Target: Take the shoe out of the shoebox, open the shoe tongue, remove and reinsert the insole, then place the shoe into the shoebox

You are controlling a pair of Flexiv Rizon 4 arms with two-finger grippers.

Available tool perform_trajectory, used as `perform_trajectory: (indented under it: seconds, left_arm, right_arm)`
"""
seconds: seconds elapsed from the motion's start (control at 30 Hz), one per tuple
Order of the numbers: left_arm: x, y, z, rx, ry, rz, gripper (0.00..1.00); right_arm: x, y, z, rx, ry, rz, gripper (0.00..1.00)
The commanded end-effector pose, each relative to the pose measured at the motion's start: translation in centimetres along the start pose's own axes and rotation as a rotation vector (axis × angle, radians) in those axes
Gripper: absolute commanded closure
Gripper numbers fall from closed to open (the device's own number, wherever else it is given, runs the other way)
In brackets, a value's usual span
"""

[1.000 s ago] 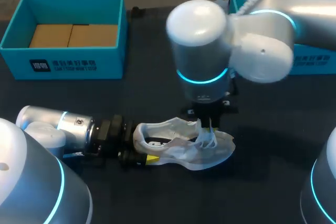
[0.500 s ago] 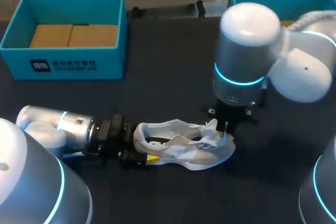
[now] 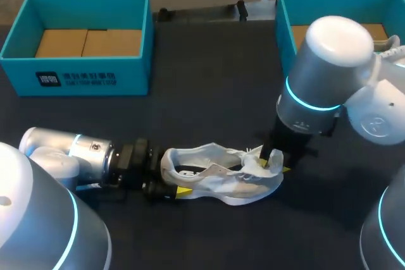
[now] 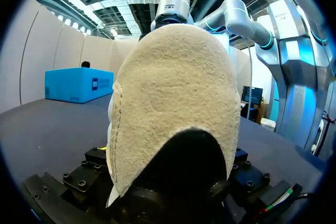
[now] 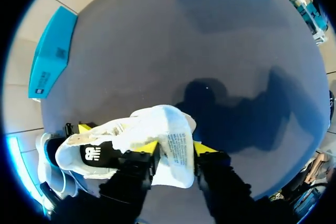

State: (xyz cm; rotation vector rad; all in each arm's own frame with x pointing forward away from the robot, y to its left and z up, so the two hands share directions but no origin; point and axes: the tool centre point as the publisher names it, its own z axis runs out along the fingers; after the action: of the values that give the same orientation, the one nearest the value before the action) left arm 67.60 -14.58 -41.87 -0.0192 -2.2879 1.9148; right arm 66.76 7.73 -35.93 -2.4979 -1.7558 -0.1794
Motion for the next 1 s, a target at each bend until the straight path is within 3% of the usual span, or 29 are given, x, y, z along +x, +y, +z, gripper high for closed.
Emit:
perform_trajectory:
  seconds: [0.03,0.27,0.47,0.83,0.93,1.0]
  left_arm:
    - [0.1,0.1,0.0,0.0,-0.002,0.0,1.0]
    - [0.1,0.1,0.0,0.0,-0.002,0.0,1.0]
    - [0.1,0.1,0.0,0.0,-0.002,0.0,1.0]
    - [0.1,0.1,0.0,0.0,-0.002,0.0,1.0]
    - [0.1,0.1,0.0,0.0,-0.002,0.0,1.0]
    - [0.1,0.1,0.0,0.0,-0.002,0.0,1.0]
  right_arm:
    - [-0.8,-0.3,-1.4,-0.014,0.019,0.001,0.15]
    - [-0.5,-0.5,-4.3,-0.046,-0.049,-0.002,0.14]
    - [0.9,-0.8,-8.3,-0.106,-0.136,-0.03,0.14]
    - [6.6,-1.4,-14.9,-0.193,-0.253,-0.213,0.2]
    - [8.2,-1.7,-15.8,-0.196,-0.261,-0.294,0.29]
    - [9.0,-2.0,-16.1,-0.194,-0.268,-0.345,0.47]
